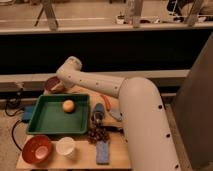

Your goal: Place banana in tray

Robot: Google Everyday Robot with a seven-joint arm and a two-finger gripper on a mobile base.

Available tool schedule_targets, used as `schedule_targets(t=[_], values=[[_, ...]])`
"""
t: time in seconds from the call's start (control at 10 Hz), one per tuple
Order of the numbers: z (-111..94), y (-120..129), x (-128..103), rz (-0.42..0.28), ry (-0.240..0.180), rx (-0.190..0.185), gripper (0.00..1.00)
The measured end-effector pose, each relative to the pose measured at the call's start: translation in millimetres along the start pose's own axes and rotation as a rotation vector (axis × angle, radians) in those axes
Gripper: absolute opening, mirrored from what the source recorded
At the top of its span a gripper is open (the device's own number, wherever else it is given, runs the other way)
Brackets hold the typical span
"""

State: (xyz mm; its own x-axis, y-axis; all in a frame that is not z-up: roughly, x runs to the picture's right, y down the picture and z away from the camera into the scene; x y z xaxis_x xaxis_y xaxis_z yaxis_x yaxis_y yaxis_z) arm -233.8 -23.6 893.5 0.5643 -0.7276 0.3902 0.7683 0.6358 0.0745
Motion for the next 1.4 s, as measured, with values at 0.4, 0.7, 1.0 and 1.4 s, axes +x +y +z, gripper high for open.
schedule_targets(t=[0.4, 0.7, 1.0, 1.4], values=[[-5, 6, -14, -0.007, -0.019, 0.007, 0.13], [-8, 7, -21, -0.014, -0.024, 0.008, 0.21], [4, -11, -7, -0.032, -0.037, 0.0, 0.52], [23, -33, 29, -0.004, -0.032, 0.032, 0.8]])
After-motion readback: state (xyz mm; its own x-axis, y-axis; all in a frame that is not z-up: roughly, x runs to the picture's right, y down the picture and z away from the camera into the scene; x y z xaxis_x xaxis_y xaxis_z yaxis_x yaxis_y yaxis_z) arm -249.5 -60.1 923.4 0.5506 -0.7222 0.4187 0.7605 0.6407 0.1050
